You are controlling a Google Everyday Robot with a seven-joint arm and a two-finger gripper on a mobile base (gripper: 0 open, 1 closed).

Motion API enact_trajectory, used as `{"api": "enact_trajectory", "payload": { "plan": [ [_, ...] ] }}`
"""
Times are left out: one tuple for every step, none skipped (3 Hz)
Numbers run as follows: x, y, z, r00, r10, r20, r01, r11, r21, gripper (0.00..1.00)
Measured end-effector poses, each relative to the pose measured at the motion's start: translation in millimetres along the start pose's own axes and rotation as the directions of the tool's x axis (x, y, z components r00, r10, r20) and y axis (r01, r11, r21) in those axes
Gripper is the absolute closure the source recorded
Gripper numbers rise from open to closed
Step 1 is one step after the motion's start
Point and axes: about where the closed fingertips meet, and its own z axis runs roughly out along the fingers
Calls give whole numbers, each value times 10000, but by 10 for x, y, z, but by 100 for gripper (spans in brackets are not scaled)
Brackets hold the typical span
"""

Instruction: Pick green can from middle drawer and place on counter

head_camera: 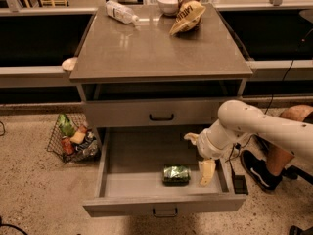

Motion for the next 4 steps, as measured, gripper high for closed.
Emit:
{"api": "enact_trajectory", "payload": {
  "plan": [
    [171,-83,400,9998,-164,-131,161,9996,-229,0],
    [293,-225,706,9998,-149,-144,145,9997,-216,0],
    [397,-367,931,9999,-71,-90,70,9999,-113,0],
    [499,-472,1106,10000,43,52,-43,10000,28,0]
  ]
}}
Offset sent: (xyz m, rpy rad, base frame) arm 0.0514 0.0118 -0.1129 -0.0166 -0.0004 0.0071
